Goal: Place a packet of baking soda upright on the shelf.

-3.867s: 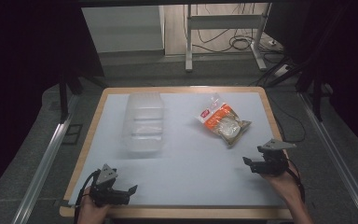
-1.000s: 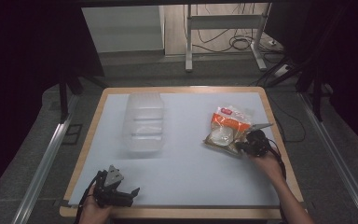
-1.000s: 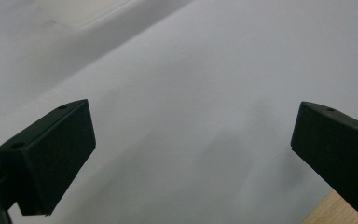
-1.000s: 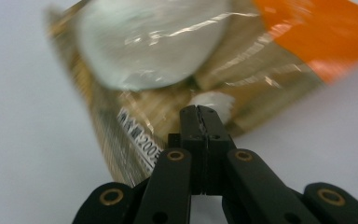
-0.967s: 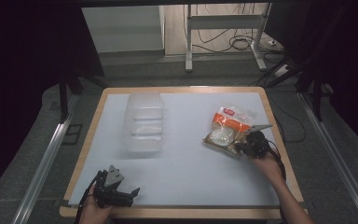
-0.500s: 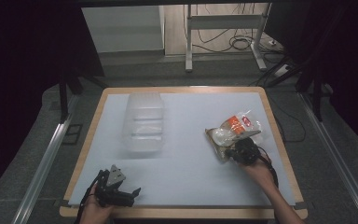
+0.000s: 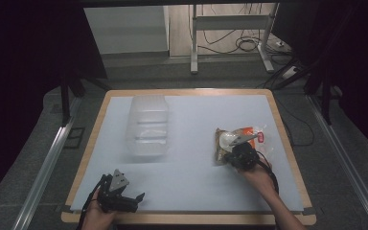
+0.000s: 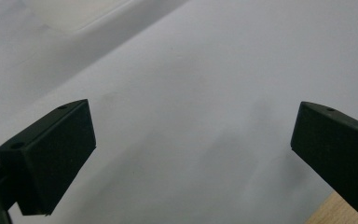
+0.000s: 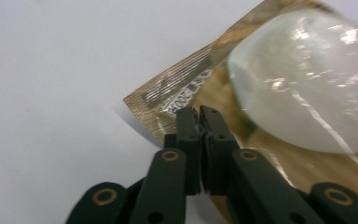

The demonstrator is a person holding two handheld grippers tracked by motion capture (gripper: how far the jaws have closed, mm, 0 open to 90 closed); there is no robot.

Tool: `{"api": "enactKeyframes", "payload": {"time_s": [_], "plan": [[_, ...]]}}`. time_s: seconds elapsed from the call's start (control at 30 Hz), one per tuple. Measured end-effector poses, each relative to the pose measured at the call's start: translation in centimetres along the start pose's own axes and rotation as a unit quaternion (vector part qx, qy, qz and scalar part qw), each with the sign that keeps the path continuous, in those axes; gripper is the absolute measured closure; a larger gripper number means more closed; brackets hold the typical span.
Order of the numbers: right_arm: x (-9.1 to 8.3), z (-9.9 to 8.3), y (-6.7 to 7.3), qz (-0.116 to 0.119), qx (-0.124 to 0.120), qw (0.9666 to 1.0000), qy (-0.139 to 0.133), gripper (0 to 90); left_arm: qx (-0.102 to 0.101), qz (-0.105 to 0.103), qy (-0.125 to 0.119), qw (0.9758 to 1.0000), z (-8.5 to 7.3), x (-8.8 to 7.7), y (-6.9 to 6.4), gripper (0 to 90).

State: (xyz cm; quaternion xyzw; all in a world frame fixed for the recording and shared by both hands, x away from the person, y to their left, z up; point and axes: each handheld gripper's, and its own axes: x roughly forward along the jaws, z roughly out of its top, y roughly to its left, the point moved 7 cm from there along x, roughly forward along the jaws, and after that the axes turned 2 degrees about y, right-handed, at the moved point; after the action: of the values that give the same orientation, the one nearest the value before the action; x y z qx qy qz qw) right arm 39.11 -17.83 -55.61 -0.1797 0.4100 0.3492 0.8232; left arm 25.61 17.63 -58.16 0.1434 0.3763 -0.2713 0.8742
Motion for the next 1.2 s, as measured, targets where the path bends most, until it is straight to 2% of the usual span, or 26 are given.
{"api": "enactKeyframes", "payload": {"time_s": [0.07,0.1,0.13,0.17,0.3,0.33,0.37,0.4,0.5,0.57,0.6,0.67,0.73,0.83,0.9,0.93,0.97,1.07,1.13,1.2], "plan": [[-0.9,0.1,-0.6,-0.013,0.002,0.9999,-0.01,80.4,0.002,0.001,-0.001,1.0,0.0,0.0,0.0,0.0],[-1.8,0.1,-1.5,-0.024,0.008,0.9996,-0.017,77.4,0.003,0.001,-0.001,1.0,0.0,0.0,0.0,0.0],[-1.8,0.1,-1.5,-0.024,0.008,0.9996,-0.017,77.4,0.003,0.001,-0.001,1.0,0.0,0.0,0.0,0.0],[-2.5,-0.1,-2.6,-0.038,0.015,0.9989,-0.021,72.9,0.002,0.0,-0.002,1.0,0.0,0.0,0.0,0.0],[-3.8,-0.7,-4.7,-0.05,0.03,0.9981,-0.02,57.6,0.0,-0.002,-0.002,1.0,0.0,0.0,0.0,0.0],[-3.8,-0.7,-4.7,-0.05,0.03,0.9981,-0.02,57.6,0.0,-0.002,-0.002,1.0,0.0,0.0,0.0,0.0],[-4.2,-0.9,-5.3,-0.055,0.031,0.9978,-0.018,55.2,0.0,-0.002,-0.002,1.0,0.0,0.0,0.0,0.0],[-4.9,-1.3,-6.2,-0.069,0.038,0.9967,-0.018,48.6,0.001,-0.002,-0.001,1.0,0.0,0.0,0.0,0.0],[-5.9,-1.8,-7.7,-0.091,0.052,0.9942,-0.024,40.8,0.002,-0.002,-0.001,1.0,0.0,0.0,0.0,0.0],[-6.2,-1.9,-8.1,-0.097,0.055,0.9934,-0.026,38.1,0.002,-0.002,-0.001,1.0,0.0,0.0,0.0,0.0],[-6.8,-2.3,-9.1,-0.1,0.072,0.992,-0.029,30.9,0.002,-0.001,0.0,1.0,0.0,0.0,0.0,0.0],[-7.0,-2.5,-9.4,-0.1,0.078,0.9915,-0.029,27.6,0.002,-0.002,0.0,1.0,0.0,0.0,0.0,0.0],[-7.4,-3.3,-10.4,-0.095,0.101,0.9899,-0.03,24.0,0.002,-0.001,0.0,1.0,0.0,0.0,-0.1,0.0],[-7.3,-3.8,-10.9,-0.092,0.11,0.9893,-0.027,22.2,0.002,-0.001,0.0,1.0,0.0,0.0,0.0,0.0],[-6.9,-4.1,-11.1,-0.067,0.122,0.9897,-0.032,22.0,0.002,-0.001,0.0,1.0,0.0,0.0,-0.1,0.0],[-6.9,-4.1,-11.1,-0.067,0.122,0.9897,-0.032,22.0,0.002,-0.001,0.0,1.0,0.0,0.0,-0.1,0.0],[-6.4,-4.1,-10.8,-0.046,0.127,0.9903,-0.031,25.2,0.003,-0.001,0.001,1.0,0.0,0.0,-0.1,0.0],[-5.5,-4.0,-10.2,-0.024,0.119,0.9923,-0.027,31.7,0.004,-0.001,0.001,1.0,0.0,0.0,-0.1,0.0],[-5.3,-3.9,-10.0,-0.02,0.116,0.9928,-0.025,34.7,0.005,-0.002,0.002,1.0,0.0,0.0,-0.1,0.0],[-4.9,-3.6,-9.7,-0.024,0.1,0.9944,-0.024,43.8,0.006,-0.002,0.002,1.0,0.0,0.1,-0.1,0.1]]}}
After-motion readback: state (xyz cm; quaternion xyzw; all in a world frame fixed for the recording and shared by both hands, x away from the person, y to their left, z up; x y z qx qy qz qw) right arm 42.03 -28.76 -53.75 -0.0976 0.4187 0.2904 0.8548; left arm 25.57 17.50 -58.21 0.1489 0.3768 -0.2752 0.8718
